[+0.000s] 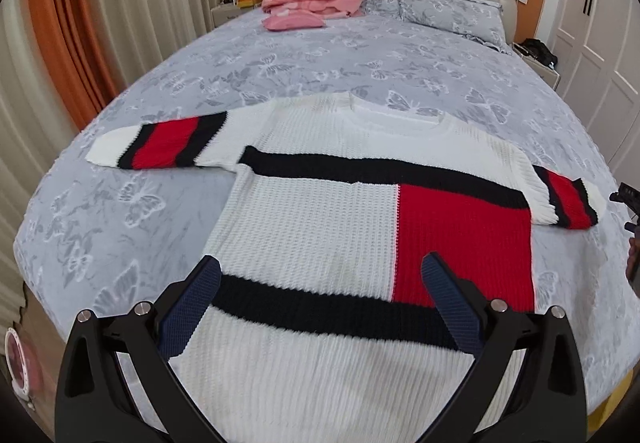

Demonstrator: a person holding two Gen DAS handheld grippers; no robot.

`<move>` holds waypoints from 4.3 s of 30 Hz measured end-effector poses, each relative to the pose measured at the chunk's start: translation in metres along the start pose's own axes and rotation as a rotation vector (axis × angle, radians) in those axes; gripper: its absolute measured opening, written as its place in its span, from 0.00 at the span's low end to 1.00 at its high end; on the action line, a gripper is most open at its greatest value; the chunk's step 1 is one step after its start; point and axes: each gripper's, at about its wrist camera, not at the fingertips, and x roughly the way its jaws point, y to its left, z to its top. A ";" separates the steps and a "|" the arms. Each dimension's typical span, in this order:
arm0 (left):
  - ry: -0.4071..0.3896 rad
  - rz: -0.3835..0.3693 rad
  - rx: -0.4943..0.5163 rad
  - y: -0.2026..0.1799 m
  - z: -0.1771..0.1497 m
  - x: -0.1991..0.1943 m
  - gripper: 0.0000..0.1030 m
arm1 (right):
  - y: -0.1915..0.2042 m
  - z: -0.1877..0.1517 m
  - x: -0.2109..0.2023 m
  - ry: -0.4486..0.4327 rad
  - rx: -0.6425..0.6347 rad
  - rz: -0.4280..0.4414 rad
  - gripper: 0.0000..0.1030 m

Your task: Fold small clothes

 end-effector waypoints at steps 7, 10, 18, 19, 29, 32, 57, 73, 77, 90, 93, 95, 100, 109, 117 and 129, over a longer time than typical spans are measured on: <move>0.055 0.011 0.025 -0.014 -0.003 0.038 0.95 | -0.005 0.017 0.065 0.087 0.041 0.052 0.30; 0.066 0.009 0.026 -0.013 -0.004 0.043 0.95 | -0.005 0.021 0.052 0.035 0.050 0.130 0.05; 0.043 -0.024 -0.006 0.003 -0.008 0.033 0.95 | 0.079 0.030 -0.098 -0.205 -0.052 0.519 0.05; 0.041 -0.031 -0.012 0.006 -0.008 0.030 0.95 | 0.109 0.025 -0.120 -0.218 -0.116 0.575 0.05; 0.017 -0.106 -0.107 0.039 0.004 0.012 0.95 | 0.356 -0.176 -0.124 0.037 -0.771 0.679 0.29; 0.026 -0.158 -0.171 0.051 0.018 0.021 0.95 | 0.354 -0.227 -0.114 0.020 -0.882 0.594 0.43; 0.090 -0.381 -0.326 -0.014 0.163 0.203 0.00 | 0.195 -0.161 -0.023 0.012 -0.501 0.305 0.73; 0.344 -0.447 -0.353 -0.061 0.145 0.288 0.07 | 0.187 -0.169 -0.010 0.052 -0.493 0.269 0.73; 0.187 -0.466 -0.380 -0.033 0.162 0.256 0.07 | 0.191 -0.164 -0.007 0.037 -0.485 0.280 0.73; 0.231 -0.304 -0.328 0.022 0.135 0.272 0.08 | 0.208 -0.157 0.017 0.080 -0.447 0.292 0.15; 0.242 -0.312 -0.365 0.029 0.126 0.279 0.12 | 0.208 -0.160 0.025 0.108 -0.466 0.272 0.22; 0.233 -0.344 -0.402 0.038 0.124 0.269 0.15 | 0.212 -0.159 0.012 0.094 -0.482 0.226 0.35; 0.084 -0.353 -0.622 0.130 0.106 0.217 0.51 | 0.190 -0.184 -0.051 0.019 -0.459 0.289 0.63; 0.063 0.132 -1.003 0.371 0.078 0.219 0.60 | 0.156 -0.246 -0.094 0.090 -0.473 0.277 0.63; -0.046 0.005 -1.006 0.373 0.115 0.224 0.06 | 0.160 -0.249 -0.102 0.092 -0.465 0.250 0.64; -0.024 -0.523 -0.294 0.008 0.162 0.129 0.47 | 0.173 -0.241 -0.103 0.083 -0.443 0.302 0.68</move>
